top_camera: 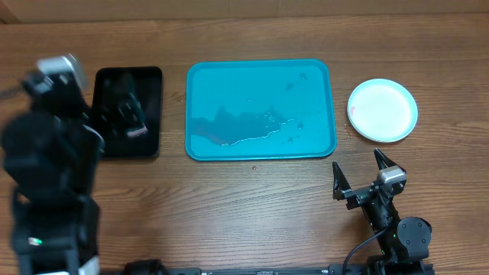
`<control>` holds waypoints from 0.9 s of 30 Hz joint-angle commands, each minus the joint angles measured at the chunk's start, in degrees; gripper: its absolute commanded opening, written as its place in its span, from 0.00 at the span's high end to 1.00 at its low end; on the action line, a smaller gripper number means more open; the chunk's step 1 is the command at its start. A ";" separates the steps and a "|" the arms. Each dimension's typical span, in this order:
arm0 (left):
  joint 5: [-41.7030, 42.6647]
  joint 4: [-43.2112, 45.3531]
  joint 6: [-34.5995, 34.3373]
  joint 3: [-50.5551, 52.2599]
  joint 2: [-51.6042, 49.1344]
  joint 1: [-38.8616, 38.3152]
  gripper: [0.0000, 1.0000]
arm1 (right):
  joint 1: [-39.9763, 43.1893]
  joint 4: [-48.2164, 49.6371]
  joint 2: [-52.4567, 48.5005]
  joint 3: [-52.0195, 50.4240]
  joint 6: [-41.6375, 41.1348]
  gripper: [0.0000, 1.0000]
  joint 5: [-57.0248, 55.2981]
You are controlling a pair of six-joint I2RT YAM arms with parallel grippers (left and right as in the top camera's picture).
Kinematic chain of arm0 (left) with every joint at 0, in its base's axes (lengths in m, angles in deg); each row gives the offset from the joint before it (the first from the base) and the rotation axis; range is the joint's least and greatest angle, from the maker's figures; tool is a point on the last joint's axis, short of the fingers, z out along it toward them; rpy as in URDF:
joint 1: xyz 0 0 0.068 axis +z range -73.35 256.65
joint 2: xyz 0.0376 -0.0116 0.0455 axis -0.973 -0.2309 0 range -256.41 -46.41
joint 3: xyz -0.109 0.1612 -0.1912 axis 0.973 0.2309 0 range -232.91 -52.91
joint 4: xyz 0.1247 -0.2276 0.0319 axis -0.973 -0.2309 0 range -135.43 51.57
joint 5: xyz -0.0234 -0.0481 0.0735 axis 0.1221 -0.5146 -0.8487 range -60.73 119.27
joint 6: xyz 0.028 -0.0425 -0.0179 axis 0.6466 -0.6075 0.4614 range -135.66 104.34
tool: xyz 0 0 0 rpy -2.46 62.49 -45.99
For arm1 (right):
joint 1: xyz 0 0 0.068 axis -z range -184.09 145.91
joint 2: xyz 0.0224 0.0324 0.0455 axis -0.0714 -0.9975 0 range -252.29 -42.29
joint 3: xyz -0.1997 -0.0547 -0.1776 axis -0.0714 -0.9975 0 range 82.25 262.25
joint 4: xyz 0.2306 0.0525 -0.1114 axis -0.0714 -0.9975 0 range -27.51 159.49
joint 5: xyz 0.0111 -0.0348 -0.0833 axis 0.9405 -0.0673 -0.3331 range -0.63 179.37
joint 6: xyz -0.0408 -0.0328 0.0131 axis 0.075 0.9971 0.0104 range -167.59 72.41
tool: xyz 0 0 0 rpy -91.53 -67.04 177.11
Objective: Clean dirty plates on tray and stack at the side
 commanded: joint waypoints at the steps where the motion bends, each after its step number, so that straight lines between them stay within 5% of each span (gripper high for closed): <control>1: 4.04 6.12 3.17 12.68 7.50 -0.04 0.00 | -0.44 0.31 0.63 -0.61 -0.02 0.00 -0.59; 10: 7.61 27.15 13.51 42.58 28.37 -1.97 0.00 | -0.44 0.31 0.63 -0.61 0.00 0.00 -0.59; 12: 6.80 29.46 18.16 47.21 33.11 -3.67 0.00 | -0.44 0.31 0.63 -0.61 -0.02 0.00 -0.59; 27: -1.51 36.54 23.17 67.95 49.51 -4.55 0.00 | -0.44 0.31 0.63 -0.61 -0.02 0.00 -0.59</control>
